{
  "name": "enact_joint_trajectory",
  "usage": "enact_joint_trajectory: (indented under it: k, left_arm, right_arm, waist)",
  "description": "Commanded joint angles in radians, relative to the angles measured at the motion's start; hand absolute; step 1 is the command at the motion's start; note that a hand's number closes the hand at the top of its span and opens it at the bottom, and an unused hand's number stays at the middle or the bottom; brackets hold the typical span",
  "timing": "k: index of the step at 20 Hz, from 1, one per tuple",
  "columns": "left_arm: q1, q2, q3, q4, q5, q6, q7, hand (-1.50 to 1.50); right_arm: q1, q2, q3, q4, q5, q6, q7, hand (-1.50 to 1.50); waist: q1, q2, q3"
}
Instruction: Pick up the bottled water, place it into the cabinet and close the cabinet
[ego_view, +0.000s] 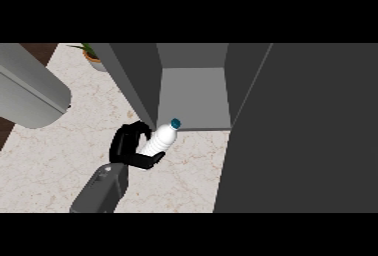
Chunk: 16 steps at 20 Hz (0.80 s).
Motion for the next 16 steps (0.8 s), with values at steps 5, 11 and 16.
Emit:
enact_joint_trajectory:
  k: [5, 11, 16]
  left_arm:
    - [-0.070, -0.012, -0.125, -0.021, 0.155, 0.000, 0.059, 1.50]
    - [-0.152, -0.011, -0.183, -0.029, 0.272, 0.065, 0.127, 1.50]
    - [-0.224, -0.010, -0.216, -0.038, 0.321, 0.140, 0.159, 1.50]
  right_arm:
    - [0.074, 0.008, -0.174, -0.035, -0.229, 0.095, -0.045, -1.50]
    - [0.029, 0.023, -0.223, 0.039, -0.245, 0.118, -0.049, -1.50]
    - [0.004, 0.019, -0.246, 0.076, -0.270, 0.163, -0.066, -1.50]
  waist:
    - [-0.015, -0.006, 0.001]
    - [-0.026, -0.005, 0.000]
    - [-0.059, -0.004, 0.000]
